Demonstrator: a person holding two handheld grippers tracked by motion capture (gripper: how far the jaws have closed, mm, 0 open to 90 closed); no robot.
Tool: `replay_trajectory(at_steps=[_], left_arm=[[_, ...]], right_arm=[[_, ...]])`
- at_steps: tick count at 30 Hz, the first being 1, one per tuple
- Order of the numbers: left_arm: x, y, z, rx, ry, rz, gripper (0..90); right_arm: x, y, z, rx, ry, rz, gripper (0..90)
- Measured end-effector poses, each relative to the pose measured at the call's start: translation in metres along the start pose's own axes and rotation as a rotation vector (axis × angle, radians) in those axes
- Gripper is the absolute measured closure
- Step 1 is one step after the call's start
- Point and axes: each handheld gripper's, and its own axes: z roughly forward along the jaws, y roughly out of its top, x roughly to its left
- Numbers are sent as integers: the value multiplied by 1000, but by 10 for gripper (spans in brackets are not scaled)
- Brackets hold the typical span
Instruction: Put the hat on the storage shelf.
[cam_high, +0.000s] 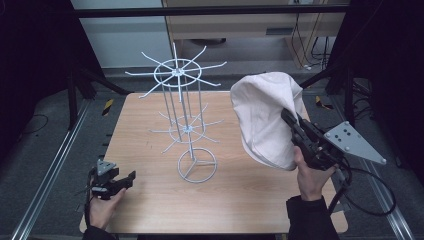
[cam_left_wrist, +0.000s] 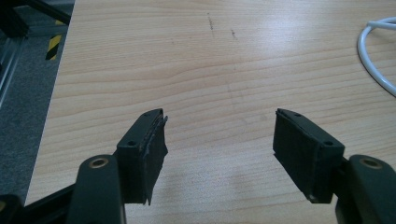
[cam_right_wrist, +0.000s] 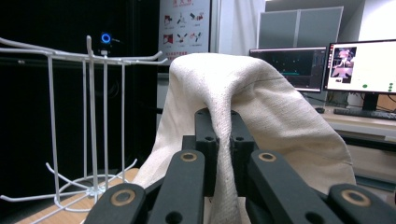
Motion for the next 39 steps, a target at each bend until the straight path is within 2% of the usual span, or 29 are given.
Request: replay_trajectory(at_steps=[23,39], left_arm=[[-1,0,0,3,0,3,343],[-1,0,0,5,3,4,342]], right_arm=[[3,23,-13,-115,15,-2,869],[9,43,-19,-196,21,-20,869]])
